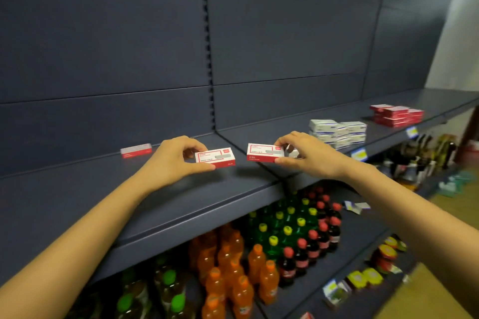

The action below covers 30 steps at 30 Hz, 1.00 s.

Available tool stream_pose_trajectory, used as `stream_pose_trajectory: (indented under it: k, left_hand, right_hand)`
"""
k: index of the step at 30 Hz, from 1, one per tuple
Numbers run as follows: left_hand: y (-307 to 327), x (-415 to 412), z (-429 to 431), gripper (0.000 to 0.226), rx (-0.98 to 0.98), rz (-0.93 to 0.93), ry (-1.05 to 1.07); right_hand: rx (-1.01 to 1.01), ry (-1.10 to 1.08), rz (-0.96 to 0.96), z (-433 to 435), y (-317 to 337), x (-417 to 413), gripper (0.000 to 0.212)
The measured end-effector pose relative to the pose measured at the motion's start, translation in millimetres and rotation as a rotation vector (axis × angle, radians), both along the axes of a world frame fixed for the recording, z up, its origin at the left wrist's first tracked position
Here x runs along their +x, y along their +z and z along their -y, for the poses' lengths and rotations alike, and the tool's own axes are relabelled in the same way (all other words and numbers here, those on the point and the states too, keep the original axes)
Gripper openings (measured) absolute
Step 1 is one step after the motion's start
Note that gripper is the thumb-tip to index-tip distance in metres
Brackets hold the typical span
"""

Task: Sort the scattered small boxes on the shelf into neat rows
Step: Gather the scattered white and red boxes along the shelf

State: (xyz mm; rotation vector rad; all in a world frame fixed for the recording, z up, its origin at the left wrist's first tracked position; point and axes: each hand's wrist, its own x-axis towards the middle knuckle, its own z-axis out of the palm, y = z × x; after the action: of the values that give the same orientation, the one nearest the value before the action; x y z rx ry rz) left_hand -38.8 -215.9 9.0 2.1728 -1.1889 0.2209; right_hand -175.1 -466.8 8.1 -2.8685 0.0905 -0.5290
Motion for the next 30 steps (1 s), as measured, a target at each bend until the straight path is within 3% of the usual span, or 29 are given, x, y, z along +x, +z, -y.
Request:
stream_pose_trajectory:
  k: [16,30]
  left_hand:
    - [13.8,-91.7,272.2,0.04,-0.047,0.024,-0.179]
    - [26.2,-96.4,513.3,0.04,0.001,0.07,-0.262]
  right_hand:
    - [-0.006,-0.242,-0.011,237.9,-2.4,-136.7,0.04]
    - [-0.051,-0.334,-0.037,449.3,-1.3,-150.9,0.043]
